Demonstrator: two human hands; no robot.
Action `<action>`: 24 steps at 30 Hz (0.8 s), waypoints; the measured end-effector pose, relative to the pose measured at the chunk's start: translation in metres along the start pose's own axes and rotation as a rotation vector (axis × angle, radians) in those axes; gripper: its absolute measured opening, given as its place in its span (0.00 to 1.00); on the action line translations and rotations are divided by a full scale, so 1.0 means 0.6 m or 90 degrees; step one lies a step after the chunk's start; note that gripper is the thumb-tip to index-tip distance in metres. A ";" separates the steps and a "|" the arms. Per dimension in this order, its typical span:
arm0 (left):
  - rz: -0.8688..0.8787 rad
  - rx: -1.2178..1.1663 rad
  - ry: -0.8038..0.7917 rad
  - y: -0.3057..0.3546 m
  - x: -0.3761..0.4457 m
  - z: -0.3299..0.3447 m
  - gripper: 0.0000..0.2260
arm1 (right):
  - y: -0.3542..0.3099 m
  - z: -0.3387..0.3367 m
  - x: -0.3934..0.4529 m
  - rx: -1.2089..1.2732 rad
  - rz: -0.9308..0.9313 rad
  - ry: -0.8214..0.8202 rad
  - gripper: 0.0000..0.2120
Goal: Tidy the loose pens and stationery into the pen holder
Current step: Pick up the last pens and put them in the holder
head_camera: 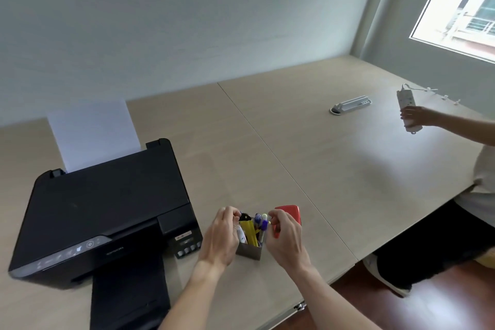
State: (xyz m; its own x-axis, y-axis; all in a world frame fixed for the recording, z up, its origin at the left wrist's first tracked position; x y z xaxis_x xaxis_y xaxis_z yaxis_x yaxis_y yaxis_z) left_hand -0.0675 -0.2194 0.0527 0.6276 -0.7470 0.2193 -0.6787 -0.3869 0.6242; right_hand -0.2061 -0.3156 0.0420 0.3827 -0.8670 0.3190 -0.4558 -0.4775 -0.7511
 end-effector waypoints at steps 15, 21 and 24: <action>0.019 0.000 -0.016 0.008 -0.016 0.023 0.01 | 0.073 -0.030 -0.010 -0.116 0.105 -0.061 0.16; -0.004 0.000 -0.041 0.010 -0.035 0.040 0.01 | 0.066 -0.012 -0.014 -0.106 0.118 -0.098 0.07; 0.003 0.023 -0.051 0.008 -0.037 0.047 0.04 | 0.048 0.010 -0.025 -0.098 0.094 -0.152 0.05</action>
State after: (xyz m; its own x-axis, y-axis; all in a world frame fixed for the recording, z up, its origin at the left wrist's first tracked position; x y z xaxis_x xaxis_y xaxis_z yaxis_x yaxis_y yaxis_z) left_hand -0.0955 -0.2197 0.0297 0.5934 -0.7887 0.1606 -0.6956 -0.4021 0.5954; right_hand -0.2199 -0.3154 0.0122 0.4729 -0.8794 0.0551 -0.6298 -0.3810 -0.6769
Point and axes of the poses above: each hand's wrist, its own x-axis towards the middle knuckle, its own z-axis out of the palm, y = z × x, the point moved 2 cm from there along x, towards the middle knuckle, and after that the axes turned 7 degrees about y, right-handed, at the moved point
